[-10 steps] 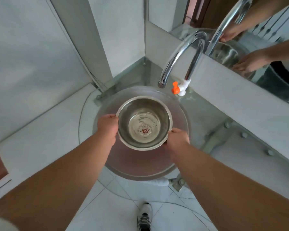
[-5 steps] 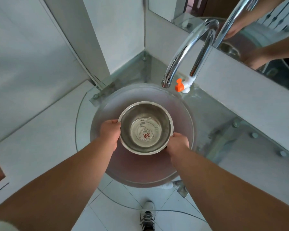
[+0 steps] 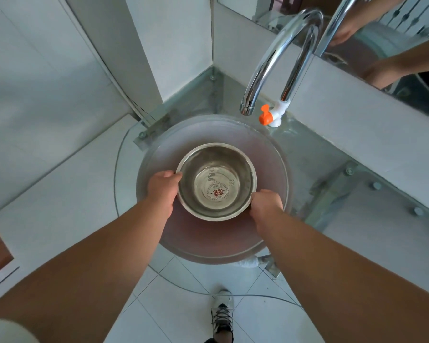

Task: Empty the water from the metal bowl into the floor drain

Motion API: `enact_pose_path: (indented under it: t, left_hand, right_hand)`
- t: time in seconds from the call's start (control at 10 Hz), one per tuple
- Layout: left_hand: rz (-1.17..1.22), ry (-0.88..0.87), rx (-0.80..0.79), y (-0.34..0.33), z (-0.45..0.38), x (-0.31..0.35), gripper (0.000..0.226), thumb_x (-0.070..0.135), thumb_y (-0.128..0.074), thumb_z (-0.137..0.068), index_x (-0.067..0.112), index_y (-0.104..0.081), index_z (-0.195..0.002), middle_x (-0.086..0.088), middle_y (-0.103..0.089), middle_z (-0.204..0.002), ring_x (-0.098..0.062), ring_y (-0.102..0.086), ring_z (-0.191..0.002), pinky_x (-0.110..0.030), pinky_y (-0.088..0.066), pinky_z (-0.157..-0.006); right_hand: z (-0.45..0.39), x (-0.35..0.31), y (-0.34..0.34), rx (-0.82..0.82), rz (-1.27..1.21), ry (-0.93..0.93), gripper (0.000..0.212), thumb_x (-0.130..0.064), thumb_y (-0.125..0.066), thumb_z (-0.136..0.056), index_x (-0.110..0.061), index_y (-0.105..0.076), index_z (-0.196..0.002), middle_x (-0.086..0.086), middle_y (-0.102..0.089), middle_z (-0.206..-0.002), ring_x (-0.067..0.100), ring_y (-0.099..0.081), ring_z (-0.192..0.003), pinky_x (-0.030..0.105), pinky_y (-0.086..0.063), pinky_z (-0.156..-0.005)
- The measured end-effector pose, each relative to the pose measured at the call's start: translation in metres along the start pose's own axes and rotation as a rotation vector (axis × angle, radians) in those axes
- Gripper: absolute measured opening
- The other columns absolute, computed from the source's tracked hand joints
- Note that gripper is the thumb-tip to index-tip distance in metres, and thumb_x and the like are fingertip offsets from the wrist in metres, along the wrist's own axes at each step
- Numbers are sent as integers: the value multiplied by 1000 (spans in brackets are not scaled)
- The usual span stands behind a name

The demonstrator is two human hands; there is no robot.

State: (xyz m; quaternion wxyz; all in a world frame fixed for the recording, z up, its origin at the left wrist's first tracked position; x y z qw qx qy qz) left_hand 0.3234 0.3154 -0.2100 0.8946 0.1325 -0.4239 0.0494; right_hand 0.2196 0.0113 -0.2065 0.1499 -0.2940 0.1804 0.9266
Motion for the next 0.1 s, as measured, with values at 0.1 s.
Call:
enact_pose_path:
  t: [0.1]
  left_hand:
    - [-28, -45, 45, 7, 10, 18, 46, 31, -80, -93, 12, -75, -134, -10, -78, -128, -31, -71, -118, -47, -56, -109]
  right_hand:
    - [18, -21, 17, 64, 108, 140, 25, -11, -57, -92, -17, -51, -69, 0, -46, -62, 20, -40, -53, 25, -32, -49]
Point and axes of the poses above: each hand's wrist, its own z-axis away from the middle knuckle, its own y-axis out of the back of the hand, x = y × z, the point moved 9 cm from there along -z, towards the middle knuckle
